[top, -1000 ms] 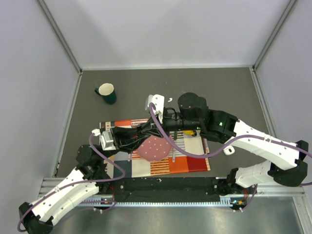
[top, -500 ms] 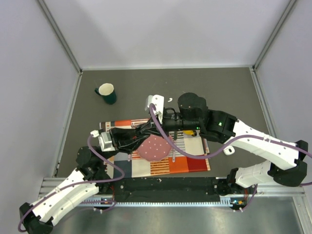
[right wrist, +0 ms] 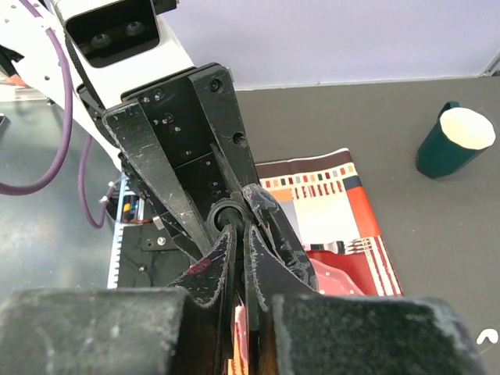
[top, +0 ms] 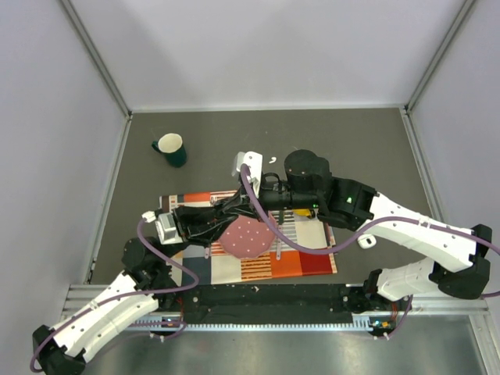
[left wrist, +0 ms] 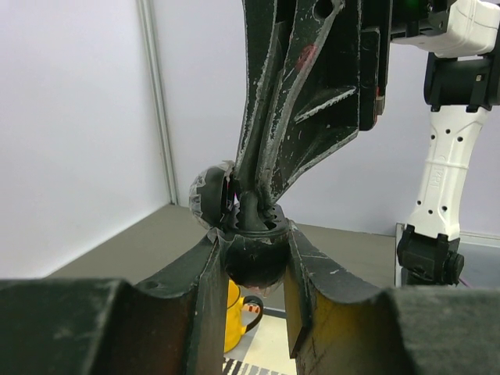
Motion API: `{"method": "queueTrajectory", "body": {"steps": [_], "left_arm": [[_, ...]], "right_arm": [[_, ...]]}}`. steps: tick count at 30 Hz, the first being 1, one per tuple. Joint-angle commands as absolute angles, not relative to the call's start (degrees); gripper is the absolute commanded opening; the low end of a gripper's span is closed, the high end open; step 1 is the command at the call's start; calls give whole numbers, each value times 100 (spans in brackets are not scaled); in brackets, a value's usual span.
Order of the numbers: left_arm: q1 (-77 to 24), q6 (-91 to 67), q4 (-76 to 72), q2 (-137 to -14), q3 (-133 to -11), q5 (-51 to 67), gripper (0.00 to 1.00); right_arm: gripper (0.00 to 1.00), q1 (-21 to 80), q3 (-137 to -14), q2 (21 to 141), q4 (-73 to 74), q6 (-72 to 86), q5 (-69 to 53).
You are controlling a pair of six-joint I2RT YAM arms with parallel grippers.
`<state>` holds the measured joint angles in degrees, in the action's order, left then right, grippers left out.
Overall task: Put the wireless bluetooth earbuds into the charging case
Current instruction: Adjust the earbud with the charging case.
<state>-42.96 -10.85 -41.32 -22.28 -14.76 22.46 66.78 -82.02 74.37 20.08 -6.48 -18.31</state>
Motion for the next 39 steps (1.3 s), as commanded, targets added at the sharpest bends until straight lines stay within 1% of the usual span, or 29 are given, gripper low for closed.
{"method": "queueTrajectory", "body": {"steps": [1,11,21,23,24,26,28,31,32,33,39], "left_arm": [[-4298,-1160,-4966,-2294,-1529,2206,0],[-4289,-1108,-4957,-2267,-1529,2197,0],[-4298,-1037,-4869,-2180,-1494,2092,0],[-4289,-1011,-4799,-2153,-1485,2057,0],[-4298,-993,-4781,-2119,-1485,2048,0],[-4298,-984,-4738,-2101,-1485,2022,0],[-4298,-976,-4685,-2092,-1494,2004,0],[-4289,-949,-4431,-2100,-1590,1986,0],[-4298,-932,-4360,-2118,-1626,1995,0],[-4298,-923,-4307,-2144,-1643,1978,0],[-4298,-905,-4201,-2127,-1661,1916,0]], "right_arm": [[0,6662,-8077,7515,1969,-466,-1986],[0,6811,-8323,7822,2671,-940,-1608],[0,6820,-8332,7831,2848,-1063,-1371],[6,6820,-8332,7796,2865,-1081,-1345],[16,6829,-8349,7796,2857,-1098,-1336],[19,6820,-8376,7770,2848,-1090,-1345],[29,6820,-8455,7761,2839,-1081,-1380],[36,6820,-8525,7717,2725,-1011,-1459],[40,6829,-8534,7691,2672,-1002,-1459],[46,6820,-8517,7630,2559,-985,-1468],[54,6820,-8420,7392,2294,-879,-1529]]}}
